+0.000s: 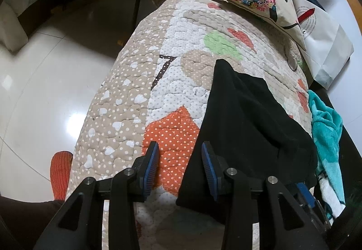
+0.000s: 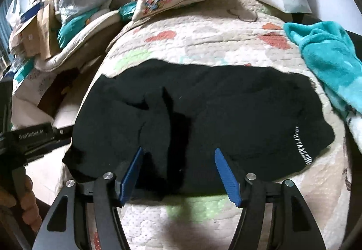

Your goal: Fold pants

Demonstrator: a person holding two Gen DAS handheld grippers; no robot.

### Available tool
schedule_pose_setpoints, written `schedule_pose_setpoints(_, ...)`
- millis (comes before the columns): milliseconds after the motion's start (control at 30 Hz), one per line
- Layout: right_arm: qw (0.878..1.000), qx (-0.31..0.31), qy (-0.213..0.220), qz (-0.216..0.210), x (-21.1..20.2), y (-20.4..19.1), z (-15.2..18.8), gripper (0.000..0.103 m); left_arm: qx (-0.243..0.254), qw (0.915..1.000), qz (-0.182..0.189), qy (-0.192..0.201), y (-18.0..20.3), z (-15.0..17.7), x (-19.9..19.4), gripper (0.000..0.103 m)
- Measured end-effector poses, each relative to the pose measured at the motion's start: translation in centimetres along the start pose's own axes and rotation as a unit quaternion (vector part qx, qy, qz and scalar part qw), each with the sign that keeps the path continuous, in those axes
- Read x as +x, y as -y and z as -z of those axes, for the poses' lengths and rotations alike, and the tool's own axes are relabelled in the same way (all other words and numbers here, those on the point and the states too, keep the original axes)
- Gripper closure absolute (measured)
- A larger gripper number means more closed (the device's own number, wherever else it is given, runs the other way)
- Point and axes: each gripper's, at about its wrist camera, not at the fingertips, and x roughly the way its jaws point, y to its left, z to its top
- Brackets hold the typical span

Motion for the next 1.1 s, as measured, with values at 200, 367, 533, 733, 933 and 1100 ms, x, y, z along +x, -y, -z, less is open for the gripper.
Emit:
schedule_pose_setpoints(200,1.0,0.026,0.011,0.008,-1.0,1.4,-0.5,0.033,-0.002,1.0,0.002,0.001,0.0,-0.1,-0.1,0.065)
schedule_pose_setpoints(367,0.999,0.039,0.02,0.02,-2.2,2.7,-0.8,0.033,-0.007,0.9999,0.002,0.012,-0.3,-0.7,-0.7,0.065)
schedule_pose_setpoints(533,0.997,0.067,0.024,0.041,-3.9,5.1,0.2,0.033,-0.024,0.9993,0.028,0.01,0.0,-1.2,-1.1,0.063)
schedule_pose_setpoints(733,0.992,0.123,0.004,0.035,-4.1,7.7,1.2,0.033,0.022,0.9984,0.051,0.006,3.5,-1.2,-0.7,0.062)
schedule_pose_setpoints(933,0.987,0.163,0.004,0.019,-3.9,9.4,1.3,0.033,0.108,0.9935,0.035,0.002,8.3,-0.3,0.3,0.057)
schedule_pose_setpoints(1100,0.977,0.213,-0.015,-0.01,-2.9,10.8,1.9,0.033,0.157,0.9869,0.022,-0.03,11.9,-0.9,2.6,0.057)
